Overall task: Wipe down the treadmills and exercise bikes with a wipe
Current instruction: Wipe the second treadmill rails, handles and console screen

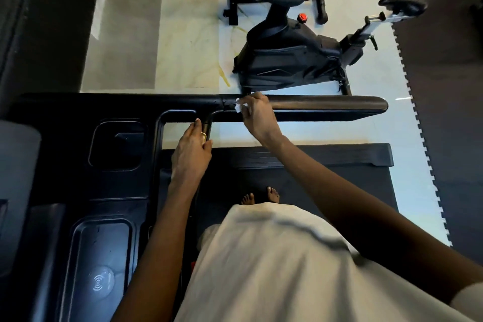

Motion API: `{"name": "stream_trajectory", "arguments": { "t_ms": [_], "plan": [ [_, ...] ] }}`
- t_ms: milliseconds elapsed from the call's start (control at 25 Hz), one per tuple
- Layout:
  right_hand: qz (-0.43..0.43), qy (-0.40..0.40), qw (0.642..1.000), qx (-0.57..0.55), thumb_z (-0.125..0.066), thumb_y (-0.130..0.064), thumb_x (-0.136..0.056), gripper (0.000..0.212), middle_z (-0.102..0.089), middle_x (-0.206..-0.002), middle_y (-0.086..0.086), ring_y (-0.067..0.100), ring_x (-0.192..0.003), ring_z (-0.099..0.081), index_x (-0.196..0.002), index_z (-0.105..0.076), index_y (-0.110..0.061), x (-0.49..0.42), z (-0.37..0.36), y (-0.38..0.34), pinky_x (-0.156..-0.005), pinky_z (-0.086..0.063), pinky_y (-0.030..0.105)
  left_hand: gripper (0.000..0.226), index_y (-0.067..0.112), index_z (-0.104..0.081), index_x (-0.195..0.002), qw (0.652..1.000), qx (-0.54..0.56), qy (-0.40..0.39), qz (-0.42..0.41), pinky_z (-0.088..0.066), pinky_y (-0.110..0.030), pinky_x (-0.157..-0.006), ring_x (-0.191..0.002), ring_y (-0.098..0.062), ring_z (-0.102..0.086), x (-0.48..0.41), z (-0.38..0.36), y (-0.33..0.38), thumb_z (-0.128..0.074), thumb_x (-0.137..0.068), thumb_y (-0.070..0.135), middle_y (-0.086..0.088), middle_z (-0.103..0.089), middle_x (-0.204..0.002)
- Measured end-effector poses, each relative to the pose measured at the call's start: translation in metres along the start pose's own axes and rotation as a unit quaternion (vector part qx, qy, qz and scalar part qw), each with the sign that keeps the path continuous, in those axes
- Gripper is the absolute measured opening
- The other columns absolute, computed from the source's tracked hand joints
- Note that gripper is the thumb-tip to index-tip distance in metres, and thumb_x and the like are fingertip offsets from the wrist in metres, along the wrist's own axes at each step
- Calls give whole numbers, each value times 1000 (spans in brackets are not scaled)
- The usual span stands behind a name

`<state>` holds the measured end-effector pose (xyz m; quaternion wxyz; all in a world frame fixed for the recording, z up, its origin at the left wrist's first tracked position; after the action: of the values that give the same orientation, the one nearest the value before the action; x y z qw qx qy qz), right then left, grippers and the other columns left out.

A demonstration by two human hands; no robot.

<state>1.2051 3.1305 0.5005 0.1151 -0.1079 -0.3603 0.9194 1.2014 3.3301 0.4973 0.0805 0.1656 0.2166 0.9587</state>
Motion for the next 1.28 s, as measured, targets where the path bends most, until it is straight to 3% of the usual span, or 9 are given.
{"name": "stream_trajectory", "arguments": {
  "t_ms": [120,200,320,520,640,840,1000,1200,1280],
  "plan": [
    [74,-46,996,6,-55,5,-90,20,-67,-104,14,32,-98,-61,-90,-73,-3,1,-21,-17,-89,-49,35,64,15,-29,-157,1000,-5,3,23,-41,-44,-109,-141,-27,-42,8,1,-2,-56,-101,29,-5,-38,-159],
    [64,-44,997,6,-54,2,-92,21,-64,-106,15,33,-98,-60,-100,-73,-4,-3,-22,-8,-87,-45,31,64,17,-27,-158,999,-3,1,52,-42,-45,-108,-140,-28,-43,18,0,-6,-55,-102,30,-5,-38,-158],
    [36,-31,999,-1,-52,1,-93,22,-64,-102,16,35,-95,-59,-102,-72,-3,-7,-26,-11,-85,-46,34,65,20,-21,-159,997,7,2,81,-43,-47,-105,-138,-30,-45,35,-3,-12,-51,-103,33,-5,-37,-158],
    [197,-145,970,3,-56,2,-94,20,-68,-104,12,30,-103,-61,-98,-75,-3,-5,-45,-58,-93,-48,38,63,24,-24,-158,993,28,25,116,-50,-47,-97,-132,-30,-50,50,-4,-12,-51,-103,35,-4,-43,-153],
    [178,-157,971,15,-55,4,-92,24,-68,-106,16,33,-104,-61,-103,-75,-2,-22,-43,-51,-95,-48,41,60,24,-27,-157,990,9,47,135,-49,-47,-96,-131,-29,-49,57,-4,-11,-51,-103,34,-4,-44,-152],
    [277,-250,928,0,-55,-7,-95,21,-63,-108,9,26,-103,-58,-104,-74,-9,2,-62,-62,-96,-46,33,53,12,-49,-147,978,-32,153,141,-48,-47,-93,-116,-36,-59,74,-12,-2,-62,-95,17,-14,-60,-136],
    [218,-247,944,0,-42,-21,-96,35,-65,-112,5,22,-108,-55,-110,-73,-13,-22,-70,-41,-105,-42,37,52,17,-53,-144,951,-49,233,197,-47,-49,-94,-113,-35,-60,98,-18,-3,-66,-93,17,-10,-63,-135],
    [337,-272,900,-51,-52,-5,-96,25,-63,-109,6,13,-102,-49,-109,-73,-8,11,-58,-65,-102,-40,30,57,25,-45,-149,930,-78,244,264,-36,-53,-108,-125,-34,-53,113,-31,2,-63,-94,23,-7,-56,-142],
    [301,-272,913,-37,-52,-2,-94,27,-62,-111,7,19,-105,-53,-109,-73,-9,-10,-60,-53,-99,-48,36,56,23,-48,-146,924,-65,249,282,-39,-54,-104,-119,-36,-55,114,-29,0,-65,-93,27,-11,-60,-135]
  ]
}}
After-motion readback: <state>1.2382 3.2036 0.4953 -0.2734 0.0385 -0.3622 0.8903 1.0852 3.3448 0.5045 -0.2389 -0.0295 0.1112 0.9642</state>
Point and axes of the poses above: each hand's wrist, its own x-axis away from the middle knuckle, its own z-axis out of the back of the hand, y = z × x, the point moved 6 cm from there along -x, towards the middle knuckle
